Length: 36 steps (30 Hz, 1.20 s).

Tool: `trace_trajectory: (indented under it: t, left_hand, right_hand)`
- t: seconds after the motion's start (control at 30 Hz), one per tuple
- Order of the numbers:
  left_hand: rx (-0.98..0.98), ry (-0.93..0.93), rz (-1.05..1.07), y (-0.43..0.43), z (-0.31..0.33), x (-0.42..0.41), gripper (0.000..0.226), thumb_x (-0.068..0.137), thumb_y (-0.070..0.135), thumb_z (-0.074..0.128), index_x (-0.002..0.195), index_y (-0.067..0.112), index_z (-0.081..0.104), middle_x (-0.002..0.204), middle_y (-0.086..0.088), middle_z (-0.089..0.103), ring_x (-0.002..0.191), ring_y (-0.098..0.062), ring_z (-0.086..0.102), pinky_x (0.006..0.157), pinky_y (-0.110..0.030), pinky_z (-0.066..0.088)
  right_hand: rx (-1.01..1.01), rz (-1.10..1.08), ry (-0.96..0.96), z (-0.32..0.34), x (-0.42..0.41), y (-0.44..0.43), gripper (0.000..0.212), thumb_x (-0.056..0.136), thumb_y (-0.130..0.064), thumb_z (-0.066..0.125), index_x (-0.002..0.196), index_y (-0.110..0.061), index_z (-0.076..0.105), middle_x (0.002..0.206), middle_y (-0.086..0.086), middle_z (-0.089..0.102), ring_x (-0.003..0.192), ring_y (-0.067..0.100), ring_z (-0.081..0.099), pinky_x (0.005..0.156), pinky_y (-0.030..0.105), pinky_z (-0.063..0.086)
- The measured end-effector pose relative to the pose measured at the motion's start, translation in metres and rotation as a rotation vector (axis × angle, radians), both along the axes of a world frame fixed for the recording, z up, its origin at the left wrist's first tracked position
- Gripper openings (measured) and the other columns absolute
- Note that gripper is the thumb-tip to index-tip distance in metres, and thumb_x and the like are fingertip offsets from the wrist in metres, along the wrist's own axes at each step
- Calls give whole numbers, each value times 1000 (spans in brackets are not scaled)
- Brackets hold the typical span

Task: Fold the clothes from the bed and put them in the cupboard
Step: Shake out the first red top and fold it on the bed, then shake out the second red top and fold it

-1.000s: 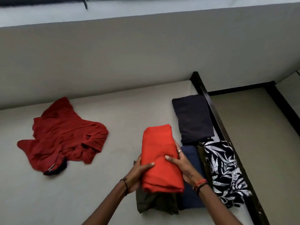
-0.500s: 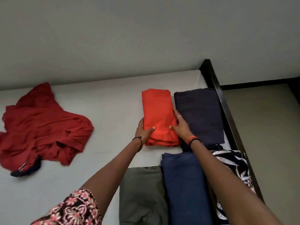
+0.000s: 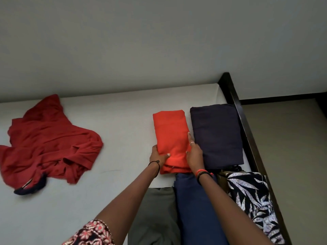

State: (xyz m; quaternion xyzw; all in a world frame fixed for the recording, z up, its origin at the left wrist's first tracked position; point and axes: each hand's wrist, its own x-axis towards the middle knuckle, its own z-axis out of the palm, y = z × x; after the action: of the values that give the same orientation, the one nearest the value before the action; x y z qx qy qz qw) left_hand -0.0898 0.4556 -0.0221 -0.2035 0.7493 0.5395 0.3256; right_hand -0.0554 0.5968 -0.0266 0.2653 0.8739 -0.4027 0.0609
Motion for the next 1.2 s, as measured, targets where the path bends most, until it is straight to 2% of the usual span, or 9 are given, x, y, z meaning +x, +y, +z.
trace_trajectory:
  t: [0.27,0.4,0.5,0.6,0.7,0.8,0.97,1.07,1.2]
  left_hand:
    - [17,-6,-183,-36,36,7,83,85,27,68,149,15,16,141,-17,42,125,-29,46,97,-31,39]
    - [-87,137,-217,-104,54,21,57,88,24,64,138,13,39,133,-13,48,120,-25,49,94,-28,41]
    - [-182,275,-160,-176,59,32,32,91,11,58,123,8,54,124,-11,55,111,-23,56,90,-24,41]
    - [-409,365,-102,-256,55,42,23,90,-1,52,110,4,62,115,-13,59,103,-25,57,87,-27,40]
    - [-601,373,-41,-324,46,45,24,86,-8,48,100,1,65,106,-19,59,100,-36,57,89,-40,43]
    - [-613,392,-23,-357,37,36,20,88,-4,53,107,-3,60,110,-24,53,100,-40,55,87,-43,43]
    - [-439,399,-206,-350,19,-6,60,82,25,71,134,7,46,129,-18,48,120,-31,47,100,-37,38]
    - [-608,411,-308,-341,1,-25,47,88,30,62,128,9,52,125,-20,49,119,-36,43,98,-38,34]
    - [-657,488,-263,-342,-2,-19,34,91,25,55,123,13,55,123,-14,52,119,-31,45,98,-40,29]
  right_hand:
    - [12,-52,-23,35,27,-18,57,89,0,53,143,-9,38,124,20,45,118,33,44,104,35,33]
    - [100,-50,94,51,45,-49,15,84,-2,62,95,-5,52,100,14,50,97,32,48,87,39,38]
    - [90,22,128,55,49,-81,27,81,-1,65,80,-12,40,83,7,44,81,28,44,71,32,30]
    - [66,155,80,52,42,-131,25,86,-5,61,77,-14,39,78,6,45,76,23,40,69,34,31]
    - [98,329,24,46,27,-190,3,95,-8,48,93,-5,48,91,15,53,86,31,49,74,39,35]
    - [128,462,-12,41,10,-246,22,98,-6,39,117,0,48,110,19,53,103,34,49,83,36,35]
    - [124,663,2,25,-28,-320,63,89,4,45,145,-24,35,126,18,43,107,37,50,95,42,43]
    - [130,675,-40,15,-53,-345,76,86,-3,58,149,-31,26,140,22,29,122,42,42,105,46,37]
    - [252,657,-65,13,-63,-352,56,87,-2,45,140,-19,42,132,21,33,119,43,41,101,45,40]
